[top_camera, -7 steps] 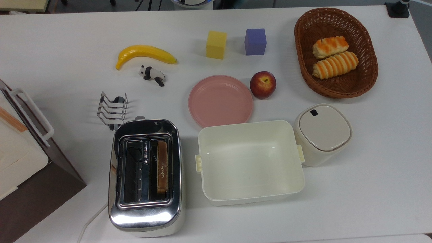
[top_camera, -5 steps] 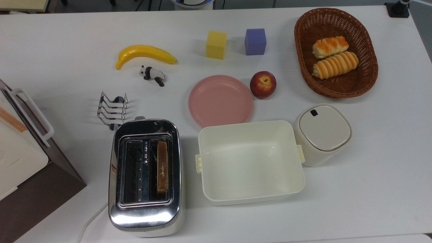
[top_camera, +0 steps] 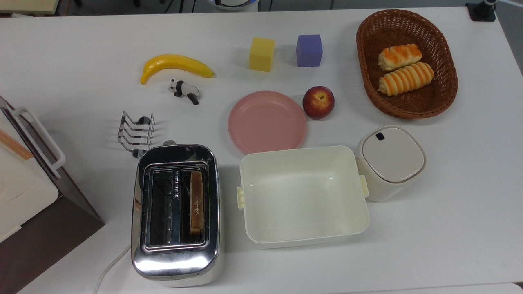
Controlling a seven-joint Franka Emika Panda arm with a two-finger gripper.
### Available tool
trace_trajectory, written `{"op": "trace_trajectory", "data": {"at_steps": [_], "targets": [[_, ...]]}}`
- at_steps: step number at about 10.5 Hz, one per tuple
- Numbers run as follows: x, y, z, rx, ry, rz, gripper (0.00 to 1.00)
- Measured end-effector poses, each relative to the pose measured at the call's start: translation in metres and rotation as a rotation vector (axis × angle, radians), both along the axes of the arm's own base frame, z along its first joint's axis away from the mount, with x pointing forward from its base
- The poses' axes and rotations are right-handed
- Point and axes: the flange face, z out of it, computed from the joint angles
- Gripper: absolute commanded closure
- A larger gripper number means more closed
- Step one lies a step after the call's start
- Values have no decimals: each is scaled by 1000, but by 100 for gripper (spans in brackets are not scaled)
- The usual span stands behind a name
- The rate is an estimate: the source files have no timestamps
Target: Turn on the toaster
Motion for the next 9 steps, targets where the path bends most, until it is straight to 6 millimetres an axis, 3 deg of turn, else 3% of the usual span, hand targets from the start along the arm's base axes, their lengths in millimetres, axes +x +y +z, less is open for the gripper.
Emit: {"op": "trace_trajectory", "data": {"at_steps": [1,9], "targets": [[0,0,0,0,0,0,100],[19,-12,-29,-3,-49,-10,100]]}}
